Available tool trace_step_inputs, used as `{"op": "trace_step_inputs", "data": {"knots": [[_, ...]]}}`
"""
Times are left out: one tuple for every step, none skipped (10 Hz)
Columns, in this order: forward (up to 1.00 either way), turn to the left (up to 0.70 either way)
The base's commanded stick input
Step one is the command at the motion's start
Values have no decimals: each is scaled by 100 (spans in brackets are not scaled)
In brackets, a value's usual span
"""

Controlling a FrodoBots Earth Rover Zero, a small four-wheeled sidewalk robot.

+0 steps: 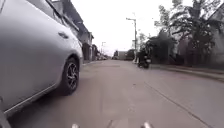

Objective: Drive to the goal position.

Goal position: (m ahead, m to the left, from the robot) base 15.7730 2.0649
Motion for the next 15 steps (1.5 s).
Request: {"op": "trace_step_inputs", "data": {"knots": [[70, 0], [70, 0], [70, 3], [70, 4], [70, 10], [70, 15], [70, 11], [70, 9], [70, 8], [70, 7], [70, 7], [70, 6], [70, 4], [70, 3], [70, 3]]}}
